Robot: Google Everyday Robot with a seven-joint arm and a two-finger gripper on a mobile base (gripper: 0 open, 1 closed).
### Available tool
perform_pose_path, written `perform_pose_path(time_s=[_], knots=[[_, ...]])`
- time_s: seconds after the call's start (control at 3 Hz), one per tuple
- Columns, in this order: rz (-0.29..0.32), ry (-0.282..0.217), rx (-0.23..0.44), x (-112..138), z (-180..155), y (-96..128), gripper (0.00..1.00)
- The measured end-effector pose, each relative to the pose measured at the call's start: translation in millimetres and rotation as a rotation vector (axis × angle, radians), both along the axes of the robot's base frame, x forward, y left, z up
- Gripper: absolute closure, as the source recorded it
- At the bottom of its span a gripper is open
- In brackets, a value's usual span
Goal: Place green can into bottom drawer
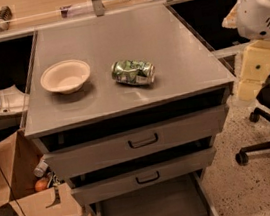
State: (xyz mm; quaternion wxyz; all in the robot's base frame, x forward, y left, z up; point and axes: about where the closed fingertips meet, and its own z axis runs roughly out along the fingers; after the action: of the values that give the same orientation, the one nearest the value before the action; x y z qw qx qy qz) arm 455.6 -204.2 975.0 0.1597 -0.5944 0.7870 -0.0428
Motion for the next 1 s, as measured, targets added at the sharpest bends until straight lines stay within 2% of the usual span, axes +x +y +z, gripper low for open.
perform_pose_path(time_s=[0.33, 0.67, 1.0], knots=[[-0.004, -0.005, 0.019, 3, -2, 8, 0.0], [-0.073, 0.029, 0.021, 42, -32, 43, 0.0], [-0.082, 0.025, 0.023, 46, -33, 47, 0.0]])
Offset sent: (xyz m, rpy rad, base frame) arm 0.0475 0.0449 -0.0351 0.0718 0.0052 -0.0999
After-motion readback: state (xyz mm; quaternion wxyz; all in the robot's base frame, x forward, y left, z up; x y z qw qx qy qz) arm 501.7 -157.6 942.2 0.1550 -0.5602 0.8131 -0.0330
